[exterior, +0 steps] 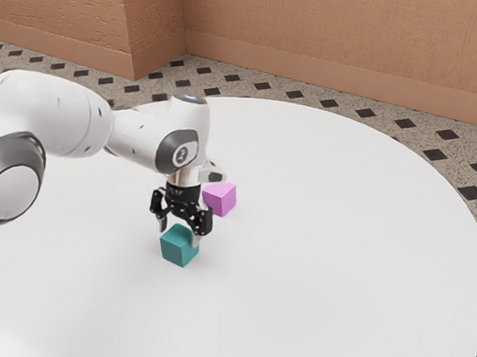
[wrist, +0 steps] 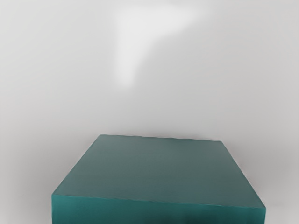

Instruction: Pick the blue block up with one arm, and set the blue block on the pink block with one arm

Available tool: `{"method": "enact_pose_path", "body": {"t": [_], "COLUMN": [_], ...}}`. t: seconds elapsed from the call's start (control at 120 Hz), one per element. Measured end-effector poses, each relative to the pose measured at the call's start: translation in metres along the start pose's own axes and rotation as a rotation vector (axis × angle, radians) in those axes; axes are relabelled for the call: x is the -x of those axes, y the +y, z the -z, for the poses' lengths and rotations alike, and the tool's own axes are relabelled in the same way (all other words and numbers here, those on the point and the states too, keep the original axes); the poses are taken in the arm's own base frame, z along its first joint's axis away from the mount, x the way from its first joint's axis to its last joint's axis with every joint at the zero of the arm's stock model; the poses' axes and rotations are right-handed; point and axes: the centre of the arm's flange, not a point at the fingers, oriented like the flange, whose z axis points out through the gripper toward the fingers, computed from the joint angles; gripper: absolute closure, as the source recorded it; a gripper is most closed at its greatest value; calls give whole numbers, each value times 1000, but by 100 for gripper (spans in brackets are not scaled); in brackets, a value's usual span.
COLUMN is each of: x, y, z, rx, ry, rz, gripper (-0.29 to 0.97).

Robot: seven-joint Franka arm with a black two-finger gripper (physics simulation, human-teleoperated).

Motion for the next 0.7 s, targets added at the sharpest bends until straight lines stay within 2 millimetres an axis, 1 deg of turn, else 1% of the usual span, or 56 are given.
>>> {"method": "enact_pose_path", "body": {"t": [0.108,0.208,0.342,0.483,0.575,0.608,0.667,0.7], "x": [-3,-3,-3,-4,-5,-6,-10,-13], "y": [0,1,2,1,2,3,3,5], "z": [-19,-25,-26,-26,-21,-17,0,13], "rx": [-4,-4,15,20,20,20,17,15], "ry": [-25,-32,-36,-34,-25,-20,5,23], "rz": [6,11,31,45,47,47,46,42], "gripper": [0,1,20,22,23,26,29,31]}}
